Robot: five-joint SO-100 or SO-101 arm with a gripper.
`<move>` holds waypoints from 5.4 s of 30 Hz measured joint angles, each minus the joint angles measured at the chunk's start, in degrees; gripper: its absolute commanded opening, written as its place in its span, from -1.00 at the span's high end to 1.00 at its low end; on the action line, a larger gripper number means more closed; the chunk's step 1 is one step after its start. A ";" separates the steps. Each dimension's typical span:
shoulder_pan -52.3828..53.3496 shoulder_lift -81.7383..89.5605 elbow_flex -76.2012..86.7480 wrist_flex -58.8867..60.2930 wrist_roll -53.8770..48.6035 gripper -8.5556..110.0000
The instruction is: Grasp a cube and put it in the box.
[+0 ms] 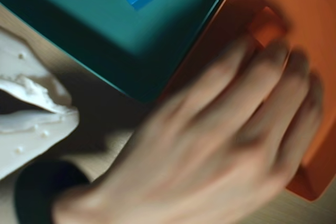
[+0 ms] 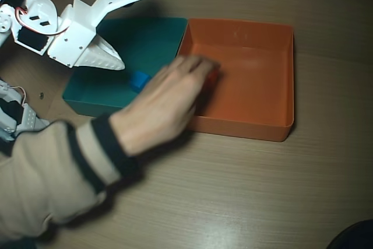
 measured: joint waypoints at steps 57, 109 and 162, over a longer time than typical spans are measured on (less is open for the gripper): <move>5.01 0.00 0.00 0.00 0.00 0.95; 30.15 -25.14 1.05 -30.67 0.00 0.42; 30.94 -39.64 1.05 -31.20 0.00 0.10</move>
